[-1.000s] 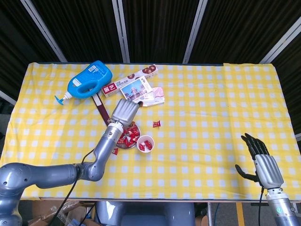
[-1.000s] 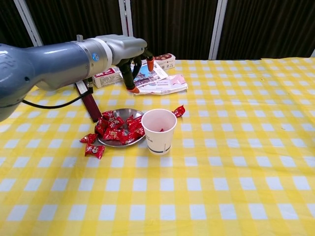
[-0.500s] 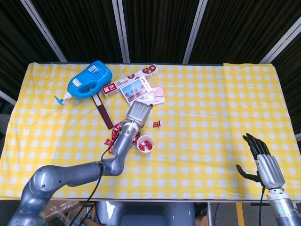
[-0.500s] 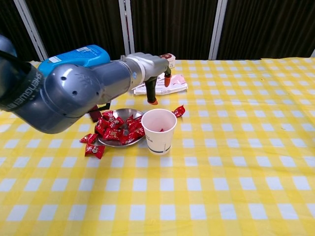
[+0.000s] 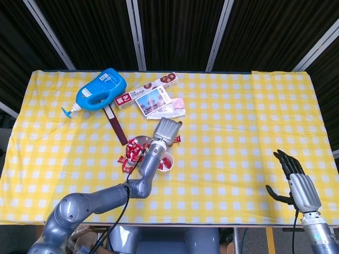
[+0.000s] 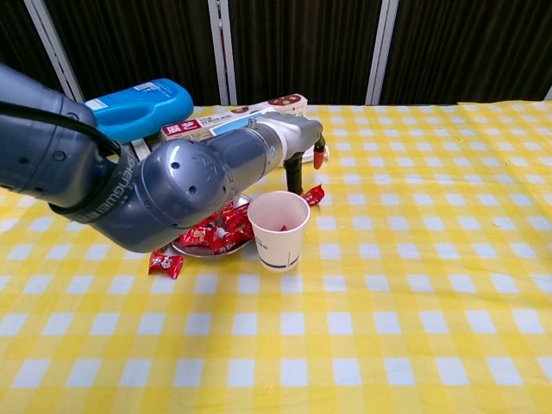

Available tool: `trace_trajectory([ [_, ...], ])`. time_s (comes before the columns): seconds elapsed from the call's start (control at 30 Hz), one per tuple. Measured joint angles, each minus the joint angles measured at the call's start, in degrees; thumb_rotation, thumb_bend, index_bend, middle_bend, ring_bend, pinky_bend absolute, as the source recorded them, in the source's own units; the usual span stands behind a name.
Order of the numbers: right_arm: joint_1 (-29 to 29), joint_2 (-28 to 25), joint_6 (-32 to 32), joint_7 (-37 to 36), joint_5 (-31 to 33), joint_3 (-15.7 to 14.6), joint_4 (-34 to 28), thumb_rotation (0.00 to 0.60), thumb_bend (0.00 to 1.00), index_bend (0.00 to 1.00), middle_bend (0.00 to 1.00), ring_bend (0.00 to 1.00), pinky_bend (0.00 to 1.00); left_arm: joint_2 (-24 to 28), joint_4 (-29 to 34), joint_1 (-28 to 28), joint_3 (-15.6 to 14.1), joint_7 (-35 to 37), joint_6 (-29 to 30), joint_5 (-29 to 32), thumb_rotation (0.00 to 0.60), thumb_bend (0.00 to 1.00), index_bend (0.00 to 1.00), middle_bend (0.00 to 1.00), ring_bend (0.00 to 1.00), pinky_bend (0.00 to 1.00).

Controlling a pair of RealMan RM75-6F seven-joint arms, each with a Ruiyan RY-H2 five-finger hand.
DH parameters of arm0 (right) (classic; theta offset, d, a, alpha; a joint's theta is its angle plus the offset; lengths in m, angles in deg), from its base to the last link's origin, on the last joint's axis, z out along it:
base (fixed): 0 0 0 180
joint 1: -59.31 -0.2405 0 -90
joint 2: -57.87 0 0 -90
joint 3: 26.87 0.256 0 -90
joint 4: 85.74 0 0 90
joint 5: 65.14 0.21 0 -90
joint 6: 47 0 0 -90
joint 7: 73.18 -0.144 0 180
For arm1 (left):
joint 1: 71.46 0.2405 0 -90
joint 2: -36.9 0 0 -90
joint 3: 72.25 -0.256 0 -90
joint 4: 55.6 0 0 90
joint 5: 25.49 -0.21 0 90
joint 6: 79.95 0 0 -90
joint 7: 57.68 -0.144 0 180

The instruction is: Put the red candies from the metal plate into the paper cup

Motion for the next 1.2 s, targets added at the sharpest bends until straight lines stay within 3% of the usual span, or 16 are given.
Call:
trace_trajectory([
  [0.27, 0.01, -0.05, 0.11, -0.6, -0.18, 0.01, -0.05, 0.6, 0.39, 0.0, 0.0, 0.0, 0.0, -2.36, -3.78, -0.71, 0.65, 0.5, -1.89, -0.77, 0.6, 0.29, 0.37, 0.94, 1.0, 0.98],
  [0.47, -0.01, -0.05, 0.09, -0.81, -0.28, -0.02, -0.07, 0.6, 0.39, 0.0, 0.0, 0.0, 0.0, -3.49, -5.4, -0.43, 0.91, 0.4, -2.84, -1.07, 0.6, 0.4, 0.49, 0.95, 1.0, 0.98],
  [0.63, 0.0, -0.05, 0.15, -0.88, -0.28, 0.0, -0.07, 0.6, 0.39, 0.0, 0.0, 0.0, 0.0, -3.61, -5.41, 0.1, 0.99, 0.3, -2.79, -1.54, 0.6, 0.44, 0.58, 0.95, 1.0, 0.98],
  [0.8, 0.02, -0.07, 0.21, -0.95, -0.31, 0.01, -0.01, 0.6, 0.39, 0.0, 0.0, 0.0, 0.0, -3.2, -4.57, 0.94, 0.88, 0.0, -2.2, -1.99, 0.6, 0.44, 0.59, 0.95, 1.0, 0.98],
  [1.03, 0.03, 0.13, 0.52, -0.76, -0.48, 0.11, 0.37, 0.6, 0.39, 0.0, 0.0, 0.0, 0.0, -0.65, 0.13, 2.4, 1.07, 0.55, 0.2, -3.5, 0.6, 0.44, 0.58, 0.94, 1.0, 0.98],
  [1.2, 0.05, 0.27, 0.74, -0.45, -0.5, 0.2, 0.57, 0.6, 0.39, 0.0, 0.0, 0.0, 0.0, 4.69, 9.4, 4.29, 1.44, 1.42, 3.9, -6.03, 0.6, 0.44, 0.57, 0.94, 0.99, 0.98],
])
